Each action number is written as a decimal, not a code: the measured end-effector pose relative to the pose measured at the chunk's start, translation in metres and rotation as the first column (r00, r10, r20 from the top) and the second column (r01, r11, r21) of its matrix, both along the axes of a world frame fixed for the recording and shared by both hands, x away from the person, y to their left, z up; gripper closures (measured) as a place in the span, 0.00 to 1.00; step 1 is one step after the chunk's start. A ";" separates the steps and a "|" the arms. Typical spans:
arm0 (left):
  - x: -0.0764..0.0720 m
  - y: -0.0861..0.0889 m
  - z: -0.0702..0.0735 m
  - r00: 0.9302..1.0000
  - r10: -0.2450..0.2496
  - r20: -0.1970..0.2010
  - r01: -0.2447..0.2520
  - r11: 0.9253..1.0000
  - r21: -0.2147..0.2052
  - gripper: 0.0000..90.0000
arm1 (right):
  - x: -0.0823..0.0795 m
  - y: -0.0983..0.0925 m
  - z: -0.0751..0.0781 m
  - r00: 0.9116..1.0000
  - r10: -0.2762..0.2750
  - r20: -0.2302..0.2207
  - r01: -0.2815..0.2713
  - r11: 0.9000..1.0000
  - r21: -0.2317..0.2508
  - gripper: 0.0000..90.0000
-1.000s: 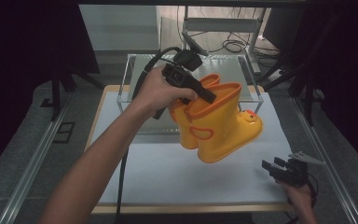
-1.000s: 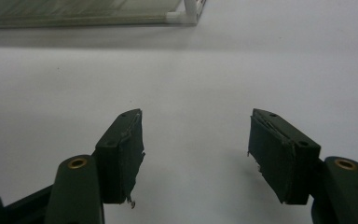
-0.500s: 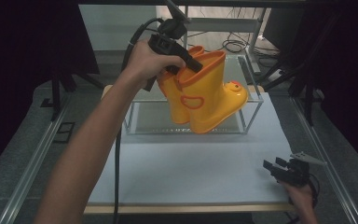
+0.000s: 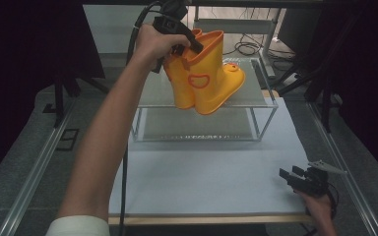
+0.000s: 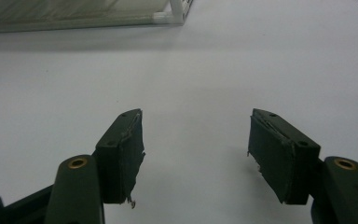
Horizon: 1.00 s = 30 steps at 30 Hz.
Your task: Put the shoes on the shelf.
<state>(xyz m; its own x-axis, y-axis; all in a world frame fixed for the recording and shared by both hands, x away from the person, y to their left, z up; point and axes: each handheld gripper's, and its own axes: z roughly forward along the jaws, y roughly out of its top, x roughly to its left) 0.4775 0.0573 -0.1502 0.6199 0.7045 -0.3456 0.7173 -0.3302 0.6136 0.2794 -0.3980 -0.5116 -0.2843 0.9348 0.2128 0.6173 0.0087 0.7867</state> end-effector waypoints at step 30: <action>0.057 0.009 -0.029 0.960 0.280 -0.028 -0.277 0.958 0.077 0.91 | -0.001 0.000 -0.002 1.000 0.000 -0.007 0.000 1.000 -0.008 0.39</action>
<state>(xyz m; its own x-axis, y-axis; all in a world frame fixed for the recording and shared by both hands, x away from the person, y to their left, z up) 0.5349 0.0665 -0.1787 0.3827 0.8712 -0.3076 0.8098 -0.1560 0.5656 0.2787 -0.3979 -0.5134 -0.2826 0.9365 0.2077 0.6229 0.0145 0.7821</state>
